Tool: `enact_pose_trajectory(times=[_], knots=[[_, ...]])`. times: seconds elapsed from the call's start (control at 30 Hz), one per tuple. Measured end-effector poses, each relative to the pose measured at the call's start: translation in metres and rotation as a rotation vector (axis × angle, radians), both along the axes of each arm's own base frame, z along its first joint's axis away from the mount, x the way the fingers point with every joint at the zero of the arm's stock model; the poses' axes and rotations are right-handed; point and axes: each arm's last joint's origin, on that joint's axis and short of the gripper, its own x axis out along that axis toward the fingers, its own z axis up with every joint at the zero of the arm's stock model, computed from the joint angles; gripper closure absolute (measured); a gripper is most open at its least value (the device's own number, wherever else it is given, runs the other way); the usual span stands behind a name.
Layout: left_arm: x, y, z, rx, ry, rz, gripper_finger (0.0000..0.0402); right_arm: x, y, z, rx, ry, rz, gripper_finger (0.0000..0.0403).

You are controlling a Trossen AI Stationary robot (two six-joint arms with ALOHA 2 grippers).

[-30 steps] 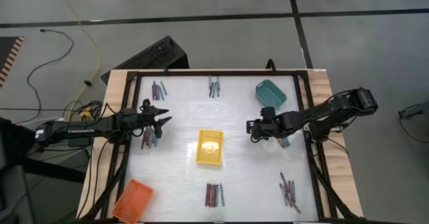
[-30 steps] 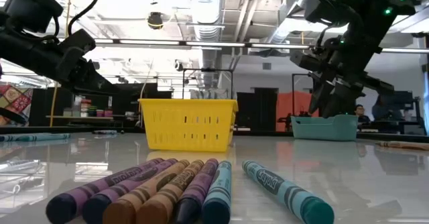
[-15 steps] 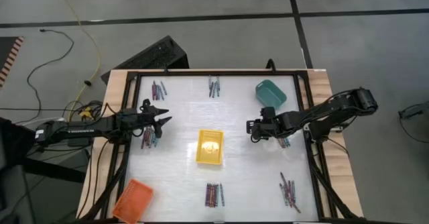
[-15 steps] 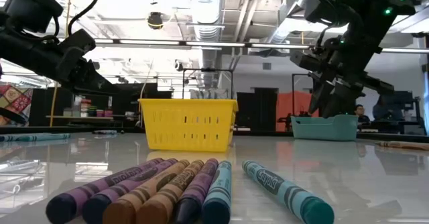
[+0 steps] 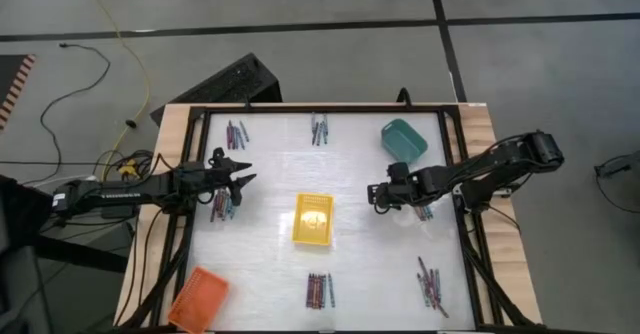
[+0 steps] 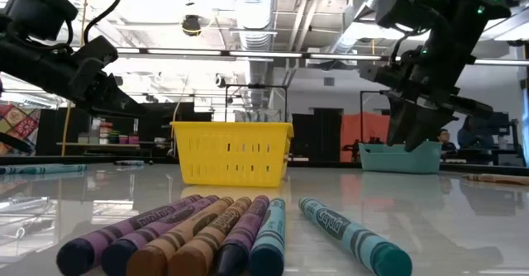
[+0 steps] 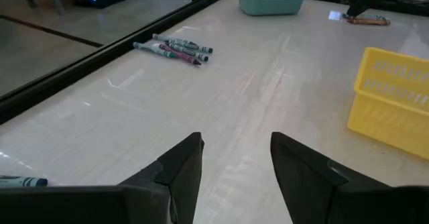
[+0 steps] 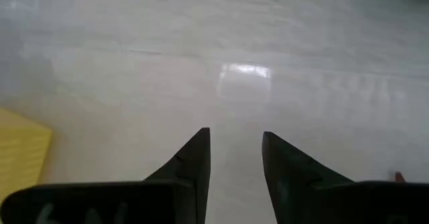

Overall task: Sort crayons
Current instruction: Put the brown crayon into the green bin

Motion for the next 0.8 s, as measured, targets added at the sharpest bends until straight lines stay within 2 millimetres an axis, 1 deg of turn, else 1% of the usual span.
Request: enact_pose_trajectory(times=[0.43, 0.6, 0.8], knots=[[0.0, 0.0, 0.0, 0.0, 0.0, 0.0, 0.0235, 0.002, -0.001, 0.001, 0.003, -0.015, 0.005, 0.0274], [0.0, 0.0, 0.0, 0.0, 0.0, 0.0, 0.0235, 0.01, -0.004, 0.004, 0.0, -0.091, 0.014, 0.0274], [0.0, 0.0, 0.0, -0.002, 0.0, -0.006, 0.0235, 0.016, -0.004, 0.009, 0.01, -0.173, 0.014, 0.0274]])
